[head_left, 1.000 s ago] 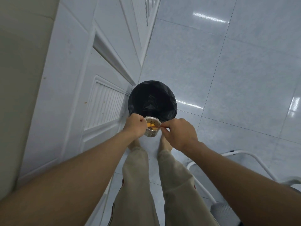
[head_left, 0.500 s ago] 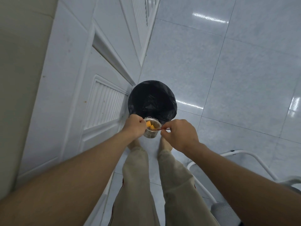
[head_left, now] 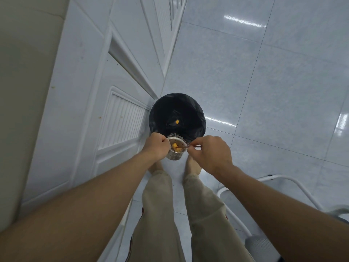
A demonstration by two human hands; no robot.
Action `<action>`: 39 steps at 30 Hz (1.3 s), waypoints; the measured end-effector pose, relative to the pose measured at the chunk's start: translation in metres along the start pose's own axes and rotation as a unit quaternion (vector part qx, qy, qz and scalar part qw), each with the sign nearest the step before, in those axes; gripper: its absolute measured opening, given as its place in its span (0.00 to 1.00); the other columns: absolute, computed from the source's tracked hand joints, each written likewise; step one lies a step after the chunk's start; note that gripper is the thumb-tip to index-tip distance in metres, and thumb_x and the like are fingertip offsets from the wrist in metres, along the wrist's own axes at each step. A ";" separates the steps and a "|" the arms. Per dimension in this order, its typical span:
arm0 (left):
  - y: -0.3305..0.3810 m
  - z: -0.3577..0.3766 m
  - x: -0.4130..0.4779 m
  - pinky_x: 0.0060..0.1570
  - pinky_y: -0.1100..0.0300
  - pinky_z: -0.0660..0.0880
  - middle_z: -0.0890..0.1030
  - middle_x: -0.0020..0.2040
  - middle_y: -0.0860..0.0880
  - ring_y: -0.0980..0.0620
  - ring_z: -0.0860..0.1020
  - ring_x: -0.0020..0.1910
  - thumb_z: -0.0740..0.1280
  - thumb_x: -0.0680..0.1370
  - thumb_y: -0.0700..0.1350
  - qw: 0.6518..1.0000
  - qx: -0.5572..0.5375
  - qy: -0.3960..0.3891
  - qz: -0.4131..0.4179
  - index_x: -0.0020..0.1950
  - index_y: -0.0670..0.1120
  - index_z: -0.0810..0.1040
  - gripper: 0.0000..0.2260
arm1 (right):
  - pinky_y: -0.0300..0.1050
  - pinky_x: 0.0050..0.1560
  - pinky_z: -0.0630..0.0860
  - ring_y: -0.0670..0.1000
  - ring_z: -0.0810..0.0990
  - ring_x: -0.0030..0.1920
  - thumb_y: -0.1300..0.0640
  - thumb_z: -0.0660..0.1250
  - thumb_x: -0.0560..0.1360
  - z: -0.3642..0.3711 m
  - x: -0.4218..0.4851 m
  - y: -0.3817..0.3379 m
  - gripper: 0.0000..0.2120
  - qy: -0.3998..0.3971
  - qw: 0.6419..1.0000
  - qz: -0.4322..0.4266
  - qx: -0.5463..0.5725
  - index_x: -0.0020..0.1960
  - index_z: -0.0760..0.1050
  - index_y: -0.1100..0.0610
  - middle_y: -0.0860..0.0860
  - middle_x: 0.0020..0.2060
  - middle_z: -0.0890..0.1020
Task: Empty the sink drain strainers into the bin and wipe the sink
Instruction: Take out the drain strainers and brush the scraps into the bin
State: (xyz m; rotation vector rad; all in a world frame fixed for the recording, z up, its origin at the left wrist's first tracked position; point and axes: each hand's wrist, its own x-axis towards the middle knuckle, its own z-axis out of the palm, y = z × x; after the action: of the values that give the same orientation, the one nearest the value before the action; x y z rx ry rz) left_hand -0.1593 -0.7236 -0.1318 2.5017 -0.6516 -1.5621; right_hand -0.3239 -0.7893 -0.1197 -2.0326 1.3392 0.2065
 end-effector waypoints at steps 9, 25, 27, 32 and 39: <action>0.000 0.002 0.000 0.28 0.64 0.66 0.73 0.31 0.45 0.52 0.71 0.30 0.59 0.81 0.38 1.000 0.003 0.003 0.002 0.31 0.42 0.72 0.18 | 0.38 0.37 0.76 0.48 0.80 0.35 0.47 0.63 0.80 0.009 -0.001 -0.009 0.13 -0.023 0.996 -0.029 -0.086 0.49 0.85 0.49 0.46 0.39 0.85; -0.003 0.000 -0.001 0.31 0.61 0.67 0.73 0.33 0.43 0.50 0.71 0.32 0.59 0.81 0.37 1.000 0.024 -0.007 0.004 0.29 0.43 0.70 0.19 | 0.42 0.40 0.80 0.48 0.80 0.36 0.48 0.62 0.81 0.012 0.001 -0.009 0.12 -0.034 0.992 -0.038 -0.111 0.49 0.84 0.49 0.47 0.39 0.84; -0.004 0.001 0.001 0.31 0.62 0.67 0.75 0.34 0.43 0.50 0.72 0.33 0.59 0.81 0.37 1.000 0.028 -0.003 0.001 0.30 0.43 0.70 0.19 | 0.38 0.37 0.75 0.48 0.80 0.35 0.50 0.63 0.81 0.011 0.001 -0.008 0.11 -0.006 0.993 -0.041 -0.108 0.48 0.84 0.49 0.47 0.39 0.84; -0.005 0.000 0.002 0.31 0.61 0.68 0.77 0.36 0.41 0.49 0.73 0.34 0.59 0.81 0.38 1.000 0.025 -0.001 0.004 0.31 0.42 0.72 0.18 | 0.37 0.32 0.77 0.47 0.78 0.29 0.46 0.68 0.74 0.003 0.005 -0.009 0.09 0.019 0.996 -0.052 -0.063 0.41 0.85 0.48 0.44 0.32 0.84; -0.002 0.001 -0.002 0.29 0.62 0.66 0.72 0.30 0.45 0.52 0.70 0.30 0.60 0.81 0.37 0.999 0.005 -0.024 0.029 0.28 0.43 0.70 0.19 | 0.45 0.39 0.82 0.49 0.80 0.33 0.45 0.66 0.77 0.009 0.011 -0.011 0.11 -0.116 0.986 -0.037 -0.111 0.48 0.85 0.48 0.46 0.37 0.85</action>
State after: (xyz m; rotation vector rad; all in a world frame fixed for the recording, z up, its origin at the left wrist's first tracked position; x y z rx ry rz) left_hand -0.1597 -0.7208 -0.1316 2.4377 -0.7335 -1.6060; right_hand -0.3078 -0.7890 -0.1271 -2.1581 1.1358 0.5640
